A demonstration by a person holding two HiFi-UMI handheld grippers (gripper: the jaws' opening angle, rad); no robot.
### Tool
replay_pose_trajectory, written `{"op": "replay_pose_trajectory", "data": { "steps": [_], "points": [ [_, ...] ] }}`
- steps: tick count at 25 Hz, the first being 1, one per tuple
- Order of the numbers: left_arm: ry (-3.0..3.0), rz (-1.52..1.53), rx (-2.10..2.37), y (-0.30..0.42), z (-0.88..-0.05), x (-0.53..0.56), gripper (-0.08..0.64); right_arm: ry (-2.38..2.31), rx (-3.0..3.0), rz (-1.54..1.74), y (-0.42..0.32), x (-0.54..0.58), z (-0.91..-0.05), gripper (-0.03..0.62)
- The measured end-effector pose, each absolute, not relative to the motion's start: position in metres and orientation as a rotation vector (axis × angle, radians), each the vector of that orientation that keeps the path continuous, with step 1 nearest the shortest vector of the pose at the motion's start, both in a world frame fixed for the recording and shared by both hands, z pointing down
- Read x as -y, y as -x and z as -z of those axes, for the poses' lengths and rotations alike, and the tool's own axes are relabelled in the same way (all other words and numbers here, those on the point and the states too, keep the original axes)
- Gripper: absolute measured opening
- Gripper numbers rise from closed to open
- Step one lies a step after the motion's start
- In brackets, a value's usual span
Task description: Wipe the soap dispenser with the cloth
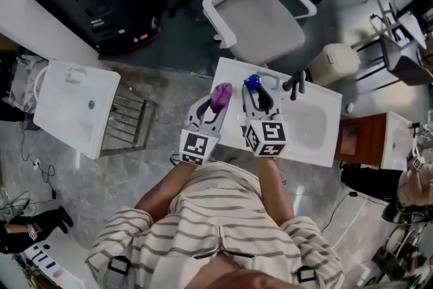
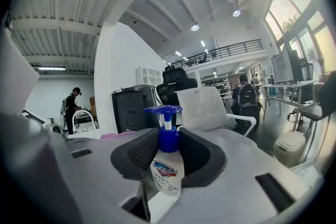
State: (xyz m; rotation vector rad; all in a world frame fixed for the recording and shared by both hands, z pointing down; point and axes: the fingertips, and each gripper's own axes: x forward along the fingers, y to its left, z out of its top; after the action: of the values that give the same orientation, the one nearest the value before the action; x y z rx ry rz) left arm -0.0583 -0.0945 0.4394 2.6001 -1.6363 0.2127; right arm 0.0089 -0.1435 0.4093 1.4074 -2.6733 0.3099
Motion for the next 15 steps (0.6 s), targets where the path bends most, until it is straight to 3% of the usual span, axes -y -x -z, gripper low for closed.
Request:
{"op": "replay_pose_trajectory", "data": {
  "steps": [15],
  "points": [
    [-2.679,-0.231,1.517,0.033,-0.439,0.096,0.114,-1.419,2.667,-0.307,-0.014,0.146,-0.405,0.132]
  ]
}}
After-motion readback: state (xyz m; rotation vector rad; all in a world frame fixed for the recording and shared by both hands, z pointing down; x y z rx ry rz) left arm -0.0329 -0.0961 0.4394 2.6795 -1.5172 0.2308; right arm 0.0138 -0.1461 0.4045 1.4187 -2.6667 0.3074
